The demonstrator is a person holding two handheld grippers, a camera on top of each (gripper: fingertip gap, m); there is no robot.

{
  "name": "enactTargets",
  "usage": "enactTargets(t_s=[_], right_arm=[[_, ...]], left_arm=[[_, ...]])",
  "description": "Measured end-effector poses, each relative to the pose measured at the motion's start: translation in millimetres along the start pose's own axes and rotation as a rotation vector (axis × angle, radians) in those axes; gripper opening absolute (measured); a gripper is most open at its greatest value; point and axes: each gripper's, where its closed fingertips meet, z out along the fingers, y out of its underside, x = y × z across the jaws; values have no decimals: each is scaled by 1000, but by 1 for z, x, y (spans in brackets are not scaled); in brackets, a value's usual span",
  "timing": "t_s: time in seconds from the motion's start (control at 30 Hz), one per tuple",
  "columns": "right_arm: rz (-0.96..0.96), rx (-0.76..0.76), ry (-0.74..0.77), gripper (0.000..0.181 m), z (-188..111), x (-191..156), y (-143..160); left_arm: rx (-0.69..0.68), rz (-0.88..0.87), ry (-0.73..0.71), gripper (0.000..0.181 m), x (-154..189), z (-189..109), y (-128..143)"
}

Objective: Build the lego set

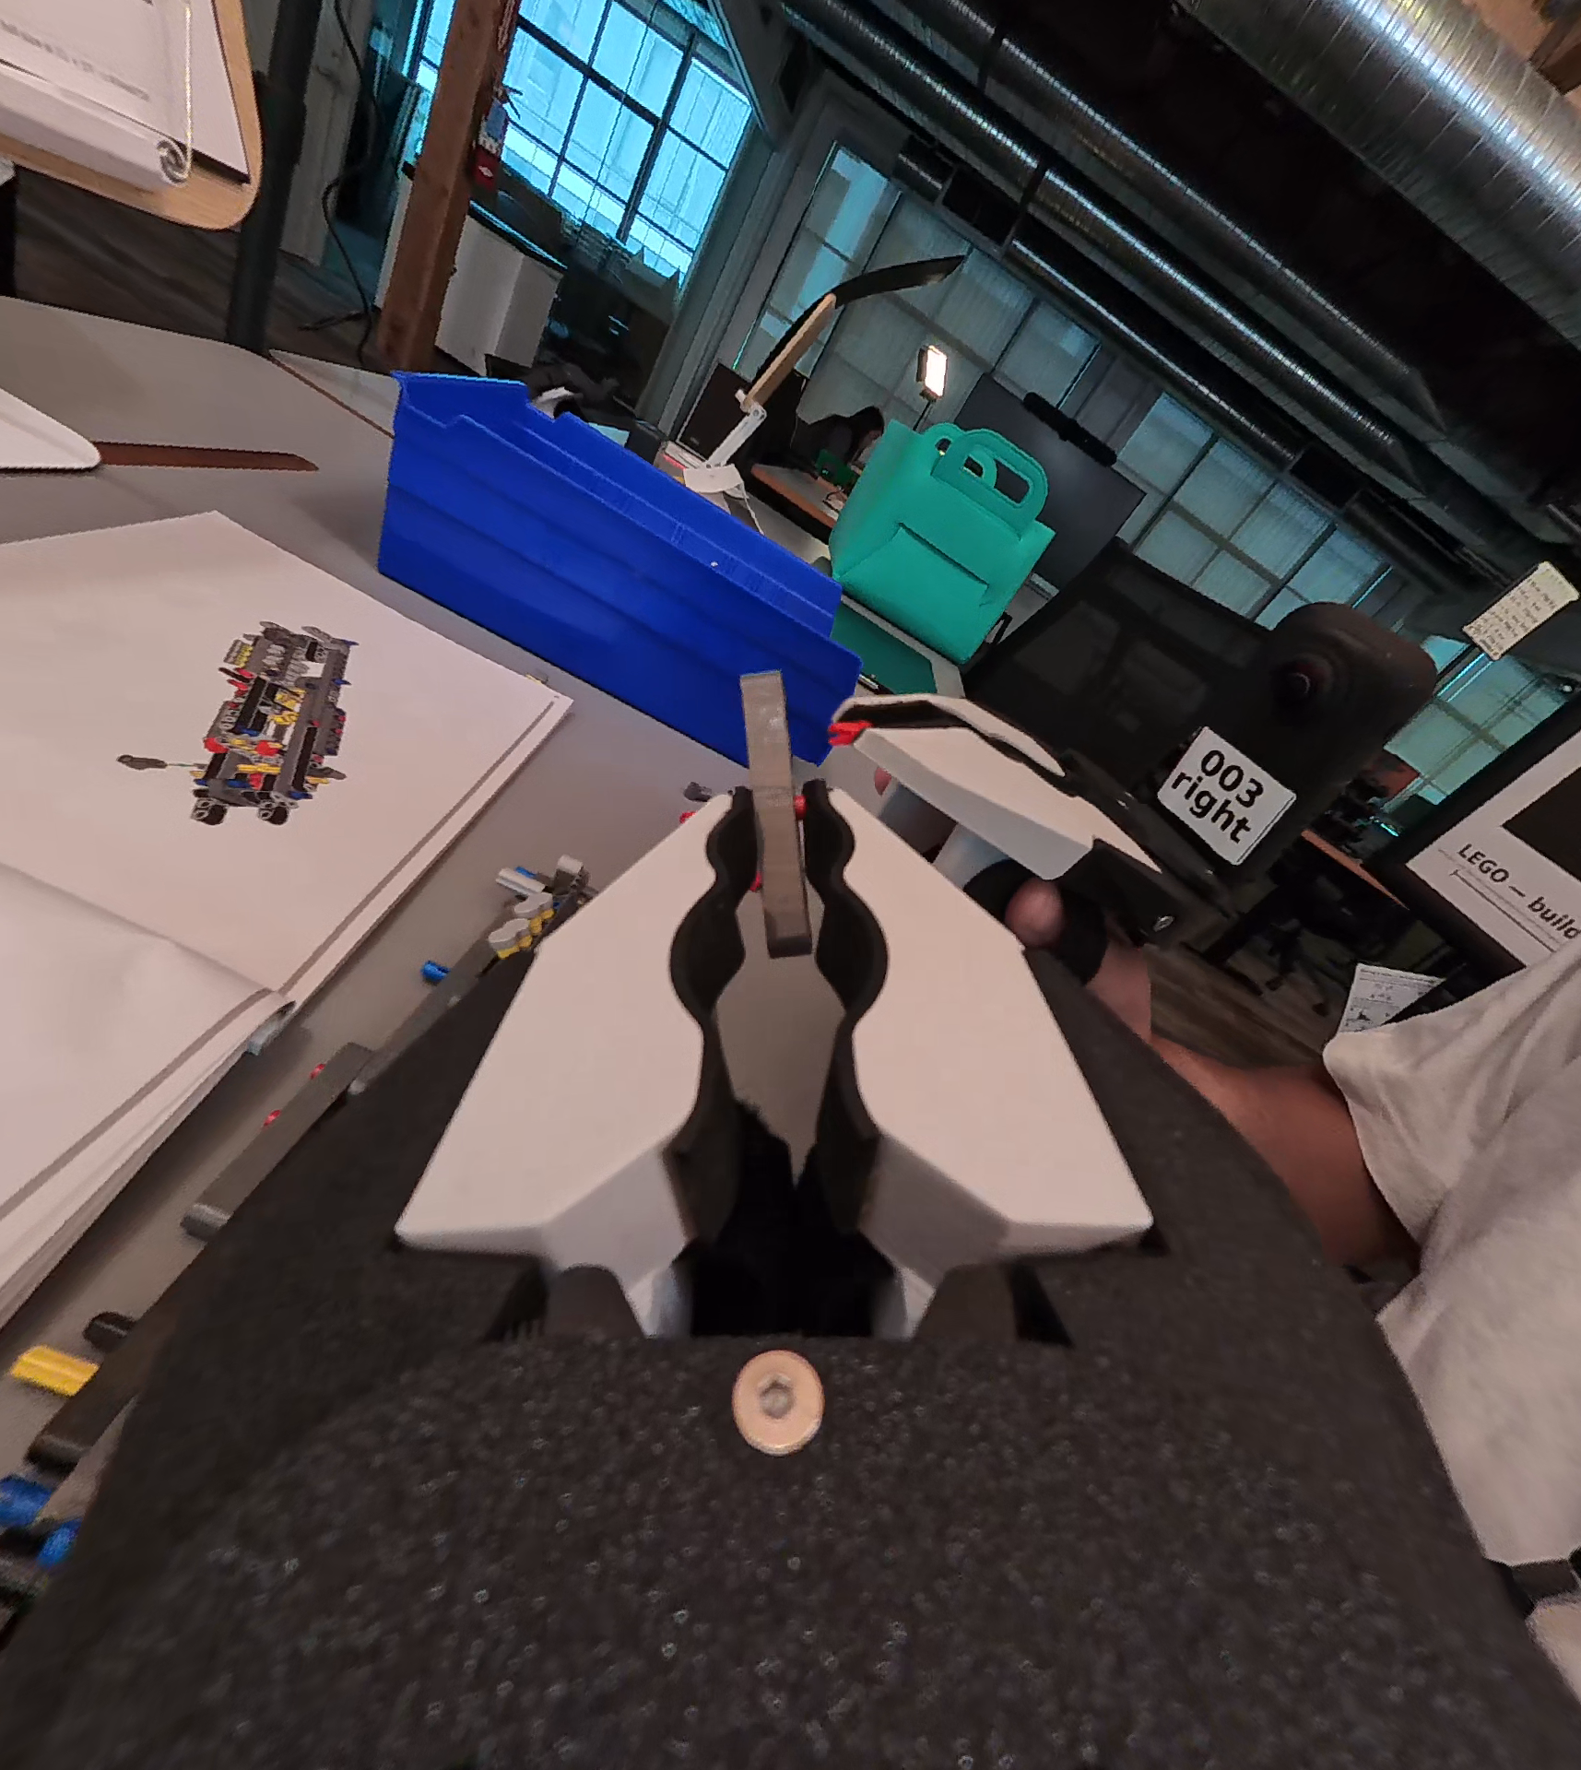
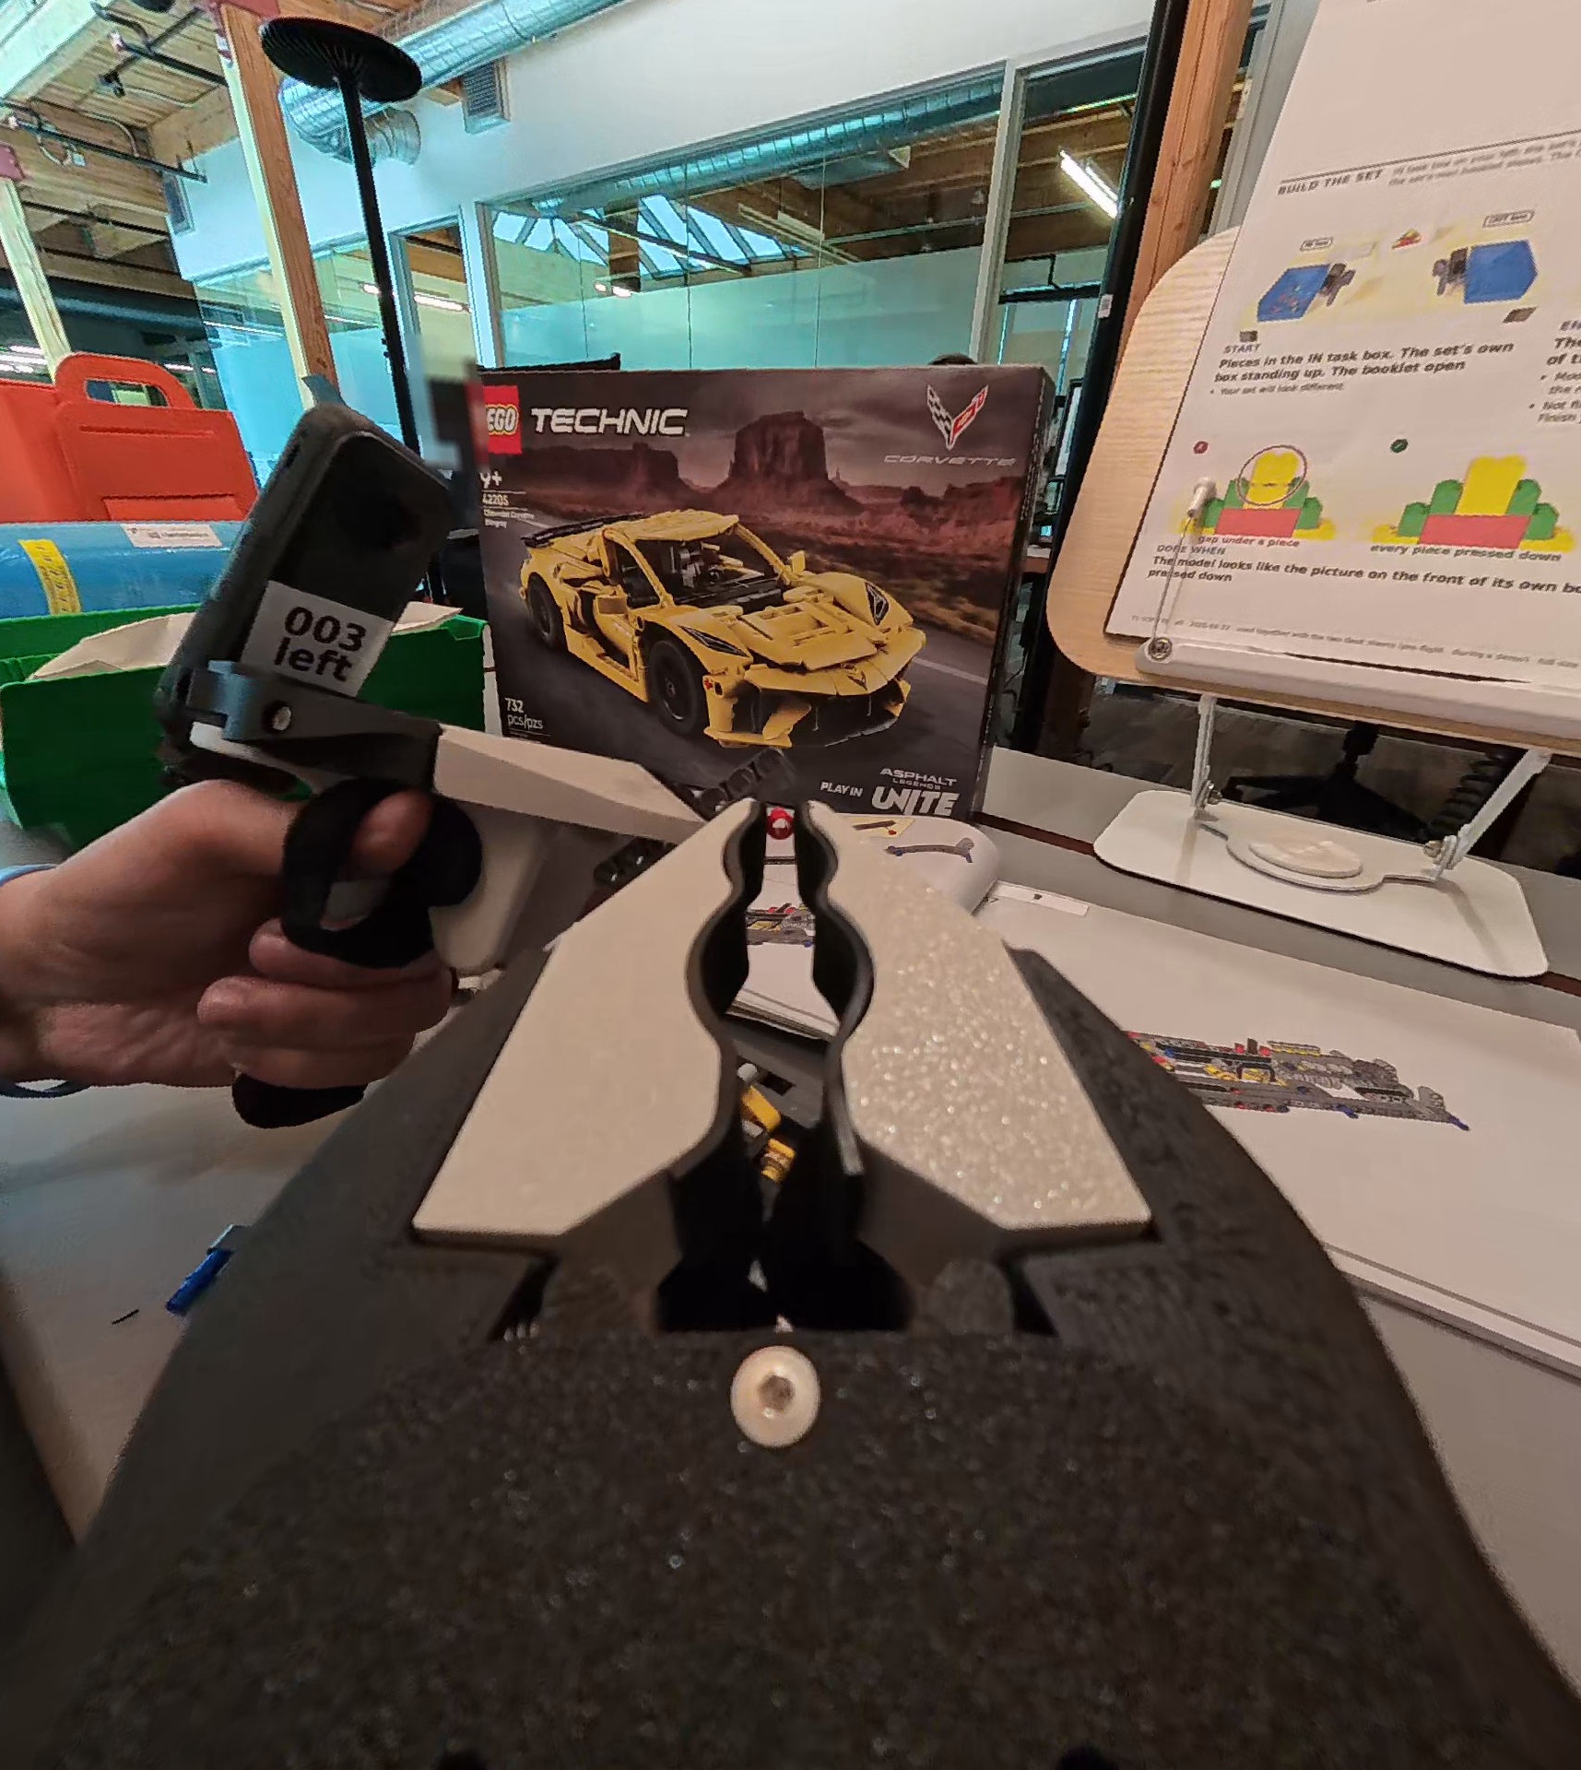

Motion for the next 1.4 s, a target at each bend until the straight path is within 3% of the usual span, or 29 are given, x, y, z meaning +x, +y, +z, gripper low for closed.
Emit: enactTargets(t_s=[1.07, 1.4], right_arm=[[-8, 1, -21, 4, 3, -4, 1], [-5, -23, 18, 3, 4, -2, 3]], left_arm=[[-15, -14, 4, 8, -2, 0, 3], [-4, 164, -133, 8, -1, 9, 6]])
